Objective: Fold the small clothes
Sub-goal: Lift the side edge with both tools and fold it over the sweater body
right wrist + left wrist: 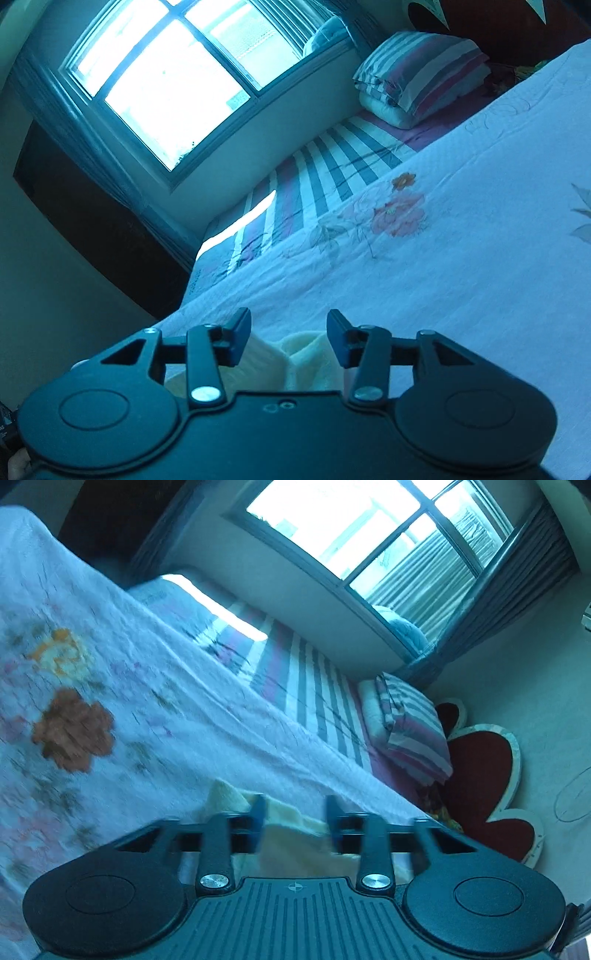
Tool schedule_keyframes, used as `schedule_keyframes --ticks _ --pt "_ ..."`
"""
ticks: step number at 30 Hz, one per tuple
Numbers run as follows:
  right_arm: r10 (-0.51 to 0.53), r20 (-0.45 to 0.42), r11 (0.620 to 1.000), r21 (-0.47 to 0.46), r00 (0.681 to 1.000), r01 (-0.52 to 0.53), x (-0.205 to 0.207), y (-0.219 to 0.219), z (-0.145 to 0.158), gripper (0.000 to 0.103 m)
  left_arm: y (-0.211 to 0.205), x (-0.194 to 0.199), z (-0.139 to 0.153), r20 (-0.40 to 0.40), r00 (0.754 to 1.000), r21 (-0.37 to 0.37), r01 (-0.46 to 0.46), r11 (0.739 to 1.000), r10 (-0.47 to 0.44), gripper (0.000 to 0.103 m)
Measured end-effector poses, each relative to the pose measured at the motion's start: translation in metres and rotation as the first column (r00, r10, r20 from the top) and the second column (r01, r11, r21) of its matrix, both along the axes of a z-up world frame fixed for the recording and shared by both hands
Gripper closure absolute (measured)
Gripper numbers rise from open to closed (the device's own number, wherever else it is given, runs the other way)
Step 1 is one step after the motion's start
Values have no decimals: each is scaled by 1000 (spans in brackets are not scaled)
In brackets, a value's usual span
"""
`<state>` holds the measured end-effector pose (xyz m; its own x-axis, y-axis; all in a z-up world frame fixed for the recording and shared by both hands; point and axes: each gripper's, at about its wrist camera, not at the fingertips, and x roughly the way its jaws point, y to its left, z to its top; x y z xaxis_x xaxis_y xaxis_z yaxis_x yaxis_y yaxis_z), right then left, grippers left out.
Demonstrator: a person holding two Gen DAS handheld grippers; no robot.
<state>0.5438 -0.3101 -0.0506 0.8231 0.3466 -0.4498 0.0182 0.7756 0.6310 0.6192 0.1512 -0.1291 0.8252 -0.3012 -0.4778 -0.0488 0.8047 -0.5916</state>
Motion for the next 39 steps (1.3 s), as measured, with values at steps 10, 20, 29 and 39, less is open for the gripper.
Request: schedule_keyframes --ticks 10,20,29,39 --pt "205 5 959 -202 979 -200 19 24 7 68 -41 22 12 -53 967 436 247 866 -249 60" --pt "316 -56 885 -341 947 -315 36 50 -3 88 -54 53 -2 -132 944 427 329 842 -302 61" --pt "316 55 886 -375 947 -274 17 49 14 98 -43 25 -3 13 959 344 262 902 -283 101" --pt "245 -19 906 -352 969 -236 32 45 -8 99 -37 29 -18 -45 976 357 217 909 -215 100"
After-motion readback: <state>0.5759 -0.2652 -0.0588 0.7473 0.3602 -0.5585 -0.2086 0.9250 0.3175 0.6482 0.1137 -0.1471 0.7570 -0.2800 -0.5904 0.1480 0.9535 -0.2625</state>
